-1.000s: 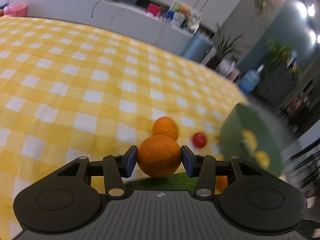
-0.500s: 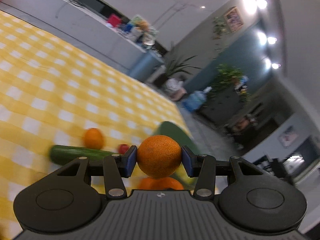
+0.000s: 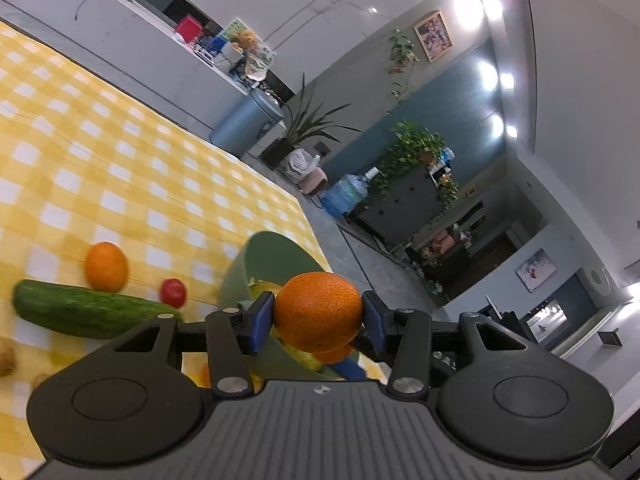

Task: Organize fruits
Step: 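Carry both oranges to the colander and release them beside the pears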

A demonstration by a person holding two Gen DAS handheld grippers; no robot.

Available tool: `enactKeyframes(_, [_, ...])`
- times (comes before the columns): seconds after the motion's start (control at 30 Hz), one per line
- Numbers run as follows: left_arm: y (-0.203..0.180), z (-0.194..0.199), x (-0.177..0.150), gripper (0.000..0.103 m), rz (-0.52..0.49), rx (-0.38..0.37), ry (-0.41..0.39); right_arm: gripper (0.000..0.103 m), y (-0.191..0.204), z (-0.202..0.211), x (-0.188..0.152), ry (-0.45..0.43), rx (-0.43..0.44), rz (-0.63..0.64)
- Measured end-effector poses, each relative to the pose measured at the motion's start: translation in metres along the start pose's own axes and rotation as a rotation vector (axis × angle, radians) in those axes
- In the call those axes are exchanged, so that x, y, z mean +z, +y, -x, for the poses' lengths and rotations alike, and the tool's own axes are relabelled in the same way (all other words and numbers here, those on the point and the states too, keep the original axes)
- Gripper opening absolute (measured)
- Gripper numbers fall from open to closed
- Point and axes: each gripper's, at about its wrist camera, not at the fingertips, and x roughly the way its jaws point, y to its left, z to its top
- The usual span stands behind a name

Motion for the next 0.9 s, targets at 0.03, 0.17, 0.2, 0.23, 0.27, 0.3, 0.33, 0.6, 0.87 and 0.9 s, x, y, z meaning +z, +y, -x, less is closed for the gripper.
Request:
enactKeyframes(0.03, [-0.002,-0.005,-0.001,0.054,-0.001,-0.004,0.007,0.045,0.001,0.005,0.001,-0.05,-0.048,0.019])
enactKeyframes(0.17, [-0.008,-0.029,-0.004,0.054,-0.011,-0.007,0.041,0.046,0.009,0.008,0.002,-0.148,-0.139,0.099])
enactKeyframes(0.2, [-0.009,-0.032,-0.005,0.054,-0.016,-0.005,0.047,0.046,0.01,0.005,0.002,-0.138,-0.133,0.097])
enactKeyframes(0.23, [-0.01,-0.036,-0.006,0.054,-0.022,0.001,0.054,0.05,0.011,0.001,0.003,-0.117,-0.135,0.096])
enactKeyframes(0.27, [-0.011,-0.042,-0.007,0.054,-0.031,0.012,0.06,0.059,0.011,-0.001,0.002,-0.105,-0.14,0.095])
enactKeyframes(0.3, [-0.013,-0.044,-0.008,0.054,-0.039,0.02,0.063,0.061,0.011,-0.002,0.002,-0.096,-0.145,0.098])
enactKeyframes(0.33, [-0.015,-0.047,-0.009,0.054,-0.047,0.029,0.067,0.061,0.012,-0.002,0.001,-0.093,-0.146,0.106])
enactKeyframes(0.6, [-0.016,-0.069,-0.007,0.054,-0.047,0.062,0.074,0.075,-0.011,0.036,0.014,-0.244,-0.116,-0.007])
enactKeyframes(0.87, [-0.025,-0.104,-0.009,0.054,-0.078,0.175,0.107,0.08,-0.045,0.044,0.028,-0.239,-0.084,-0.2])
enactKeyframes(0.9, [-0.025,-0.107,-0.01,0.054,-0.073,0.209,0.103,0.08,-0.046,0.042,0.03,-0.233,-0.08,-0.205])
